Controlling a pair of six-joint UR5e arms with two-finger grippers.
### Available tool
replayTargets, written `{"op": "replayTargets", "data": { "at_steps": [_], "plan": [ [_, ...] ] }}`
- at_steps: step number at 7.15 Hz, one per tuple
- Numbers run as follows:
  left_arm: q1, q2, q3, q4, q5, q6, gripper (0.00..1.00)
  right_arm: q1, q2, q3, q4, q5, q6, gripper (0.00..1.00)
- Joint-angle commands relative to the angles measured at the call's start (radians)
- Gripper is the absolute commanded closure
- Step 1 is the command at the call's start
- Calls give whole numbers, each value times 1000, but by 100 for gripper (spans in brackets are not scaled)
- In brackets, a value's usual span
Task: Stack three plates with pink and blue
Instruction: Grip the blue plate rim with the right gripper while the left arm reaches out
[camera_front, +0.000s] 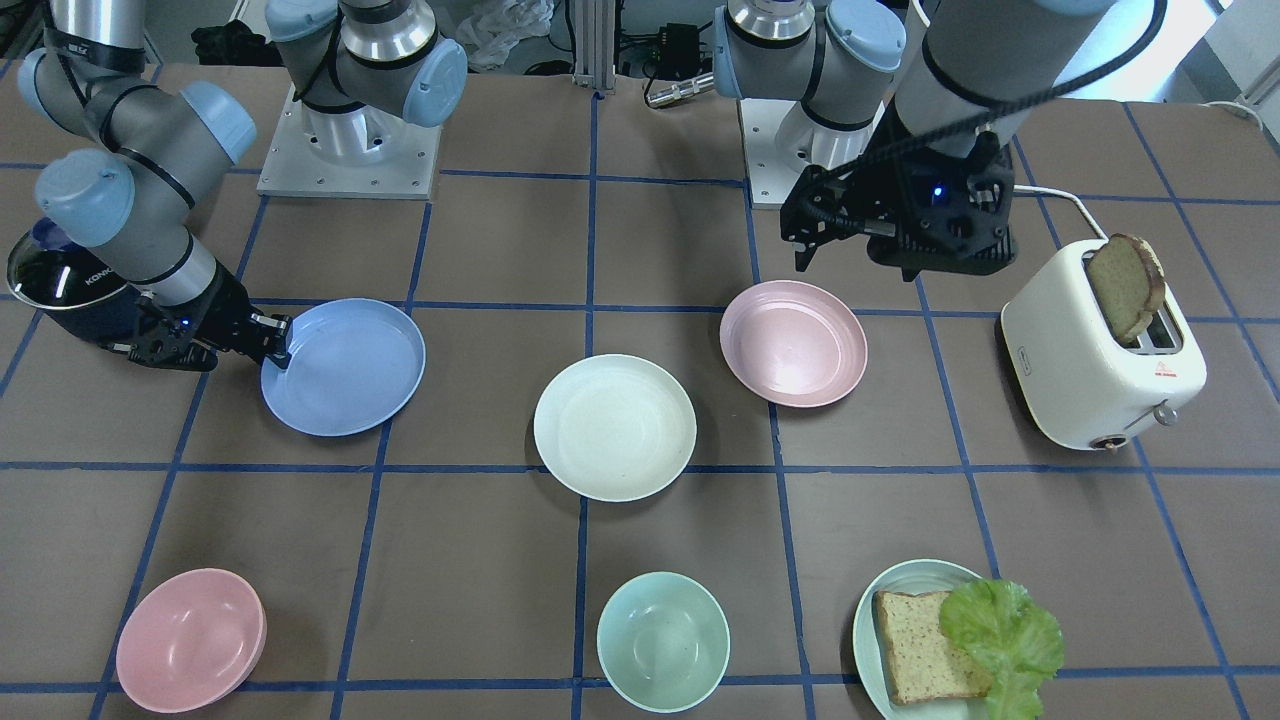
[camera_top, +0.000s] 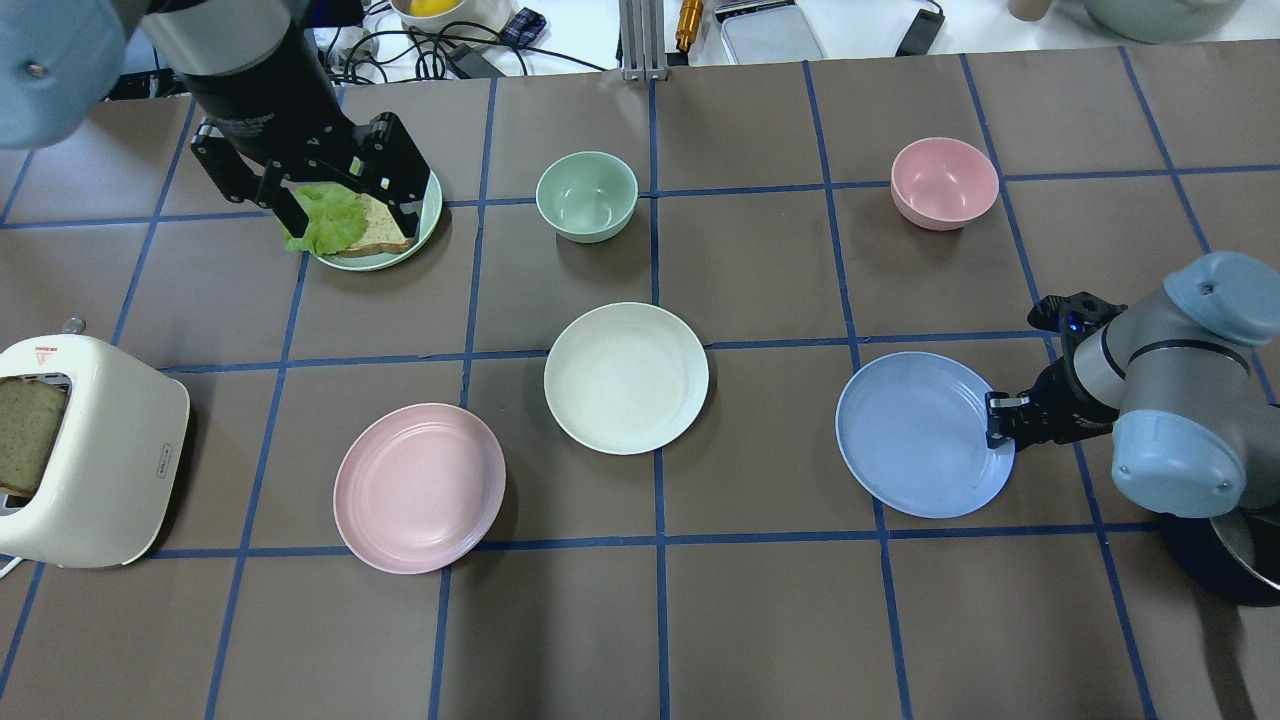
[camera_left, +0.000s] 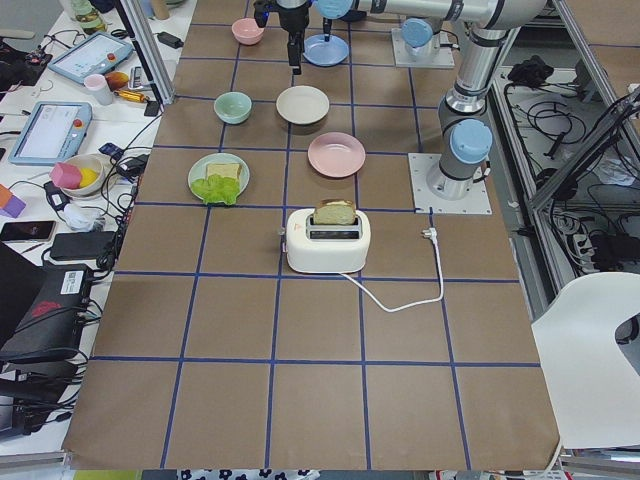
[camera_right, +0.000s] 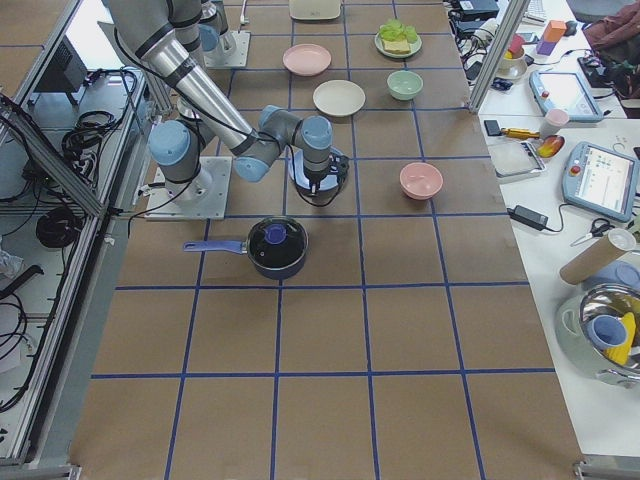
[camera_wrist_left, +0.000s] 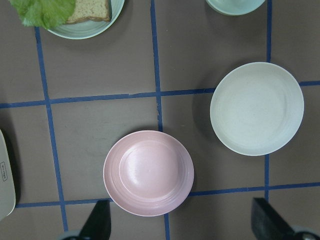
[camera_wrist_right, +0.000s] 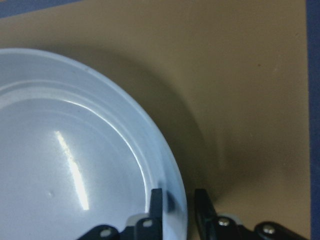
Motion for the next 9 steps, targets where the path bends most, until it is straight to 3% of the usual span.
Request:
{"op": "replayTargets", "data": {
  "at_steps": [1, 5, 7, 8, 9],
  "plan": [
    [-54, -35, -207, 187, 5, -5, 0, -4, -9, -1, 3, 1, -3, 98],
    [-85, -22, -699, 771, 48, -36, 0, -2, -72, -62, 65, 55, -29, 100],
    [-111, -38, -762, 795, 48, -138, 0, 4, -67, -120, 124, 54, -38, 100],
    [-131, -40, -766, 808, 44, -143, 13, 7, -67, -162, 188, 54, -38, 100],
    [-178, -31, -773, 806, 48, -143, 60, 7, -64, -214, 246, 53, -38, 100]
  ]
}}
